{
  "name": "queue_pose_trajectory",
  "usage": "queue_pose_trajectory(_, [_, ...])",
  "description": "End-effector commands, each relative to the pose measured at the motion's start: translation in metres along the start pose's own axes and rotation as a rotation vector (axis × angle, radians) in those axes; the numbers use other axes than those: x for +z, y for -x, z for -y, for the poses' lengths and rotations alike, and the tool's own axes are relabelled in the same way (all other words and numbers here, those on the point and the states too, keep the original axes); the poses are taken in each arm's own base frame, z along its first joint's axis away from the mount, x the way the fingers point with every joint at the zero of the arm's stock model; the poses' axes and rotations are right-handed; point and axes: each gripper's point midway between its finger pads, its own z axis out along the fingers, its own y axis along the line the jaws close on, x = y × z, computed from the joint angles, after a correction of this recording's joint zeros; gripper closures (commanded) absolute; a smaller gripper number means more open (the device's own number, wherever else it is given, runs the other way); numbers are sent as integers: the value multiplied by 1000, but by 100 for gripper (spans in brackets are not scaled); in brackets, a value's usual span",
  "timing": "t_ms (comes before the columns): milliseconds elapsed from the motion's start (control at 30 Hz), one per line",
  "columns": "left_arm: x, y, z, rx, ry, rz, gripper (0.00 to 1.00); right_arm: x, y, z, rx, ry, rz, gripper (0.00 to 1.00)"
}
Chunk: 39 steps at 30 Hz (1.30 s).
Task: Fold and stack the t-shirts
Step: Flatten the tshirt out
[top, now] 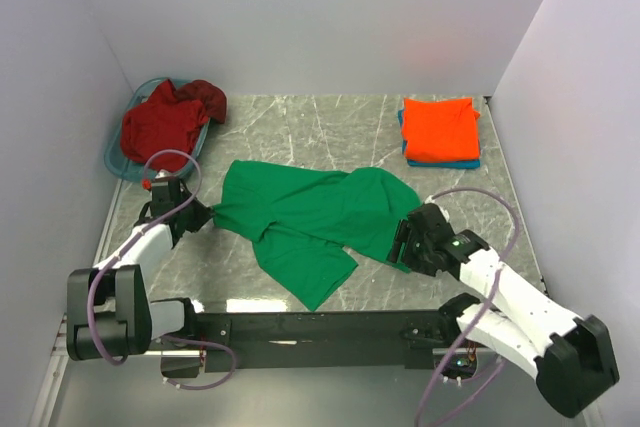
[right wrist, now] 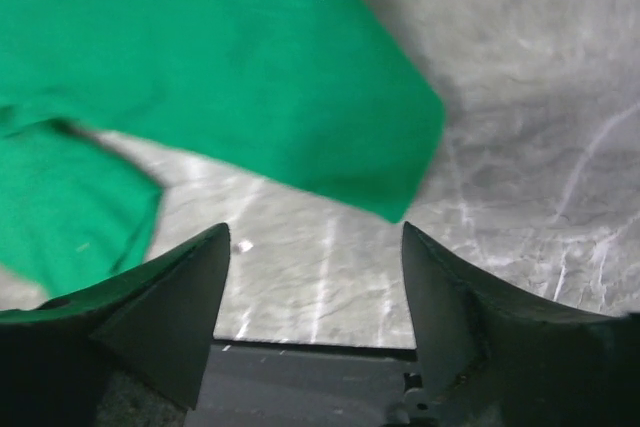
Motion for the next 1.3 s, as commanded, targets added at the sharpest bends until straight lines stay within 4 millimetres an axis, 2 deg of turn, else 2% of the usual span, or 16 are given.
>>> queue_pose_trajectory(0, [-8,6,16,32,-92,26,100,14,-1,6,75,-46,13,26])
queue_pose_trajectory(167, [-12,8,15,38,-82,45,100,24,-2,13,73,-73,26,33])
queue_pose_trajectory(233, [-13,7,14,36,-85,46,100,27,-1,12,71,-74,25,39])
queue_pose_trajectory(533, [-14,11,14,46,-78,57,100,38,2,19,36,-146,11,44])
queue_pose_trajectory(600, [-13,10,15,44,-80,49,100,39,2,20,29,-161,7,49])
queue_pose_trajectory(800, [-12,14,18,39,-80,53,100,37,4,19,18,-161,6,89])
queue_pose_trajectory(867, [-16,19,26,35,-104,70,100,29,19,12,10,-151,56,100])
queue_pose_trajectory(933, [-21,27,37,32,-139,91,100,18,32,9,-2,-148,103,100])
queue_pose_trajectory(967, [-24,30,42,32,-151,97,100,9,48,1,-3,-136,154,100])
queue_pose_trajectory(1033, [-30,42,55,31,-182,126,100,-6,66,-5,-17,-122,221,100])
queue_pose_trajectory(1067, [-33,46,60,37,-192,141,100,-21,87,-13,-8,-113,289,100])
queue_pose_trajectory(1100, [-35,50,64,36,-196,149,100,-30,98,-17,-7,-106,327,100])
queue_pose_trajectory(1233, [-61,88,111,51,-296,223,100,-78,154,-36,27,-48,510,100])
queue_pose_trajectory(1267, [-68,94,121,48,-323,233,100,-98,170,-46,38,-12,565,100])
